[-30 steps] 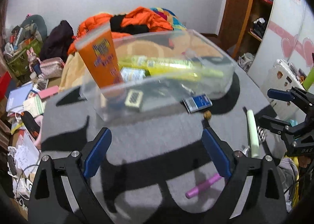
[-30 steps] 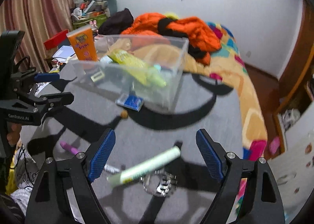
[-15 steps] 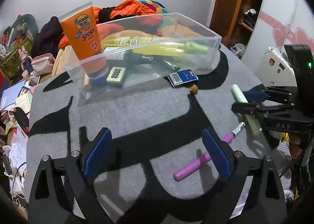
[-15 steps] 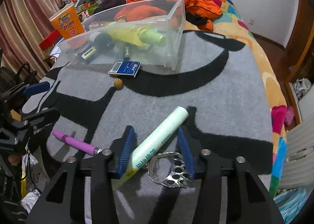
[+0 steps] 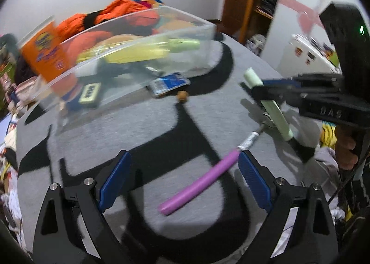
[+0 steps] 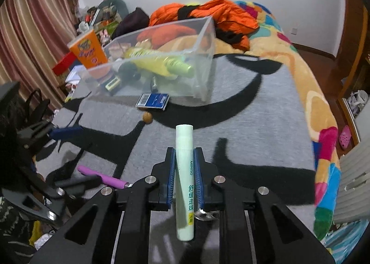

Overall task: Organize objects
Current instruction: 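Grasp the purple back scratcher with the left tool while the right tool grasps the white-green tube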

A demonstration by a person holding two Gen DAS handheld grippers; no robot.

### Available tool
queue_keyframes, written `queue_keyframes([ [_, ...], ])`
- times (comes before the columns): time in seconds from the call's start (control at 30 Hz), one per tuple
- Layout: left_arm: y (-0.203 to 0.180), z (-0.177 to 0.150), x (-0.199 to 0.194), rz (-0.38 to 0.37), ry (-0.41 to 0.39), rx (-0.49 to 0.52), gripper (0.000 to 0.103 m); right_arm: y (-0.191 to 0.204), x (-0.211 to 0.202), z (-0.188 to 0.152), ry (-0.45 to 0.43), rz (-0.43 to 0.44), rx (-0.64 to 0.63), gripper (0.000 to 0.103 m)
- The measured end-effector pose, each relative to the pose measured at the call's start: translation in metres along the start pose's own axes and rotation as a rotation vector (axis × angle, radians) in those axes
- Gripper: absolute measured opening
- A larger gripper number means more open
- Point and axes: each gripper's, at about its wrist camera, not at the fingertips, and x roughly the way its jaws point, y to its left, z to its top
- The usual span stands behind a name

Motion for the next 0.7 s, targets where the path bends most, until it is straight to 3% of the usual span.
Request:
queue_keyframes([
  [0.2,-0.031,0.013,0.021,-0.071,0.060,0.130,0.090,-0.017,-0.024,-0.006,-0.042,-0.019,0.049,0.014],
  [0.27,-0.041,0.016,0.032,-0.085,0.099,0.185,0.075,-0.023,-0.030,-0.008,-0.053,-0.024,0.065,0.014],
  [0.3,-0.047,0.018,0.035,-0.081,0.100,0.211,0.073,-0.024,-0.032,-0.009,-0.059,-0.026,0.071,0.014],
  [0.37,-0.054,0.020,0.035,-0.105,0.094,0.255,0.059,-0.028,-0.036,-0.012,-0.068,-0.030,0.084,0.014],
  [0.57,-0.063,0.020,0.029,-0.120,0.112,0.316,0.021,-0.032,-0.040,-0.016,-0.076,-0.032,0.102,0.014],
  [0.7,-0.060,0.017,0.026,-0.096,0.107,0.289,0.014,-0.032,-0.041,-0.017,-0.077,-0.027,0.109,0.014],
])
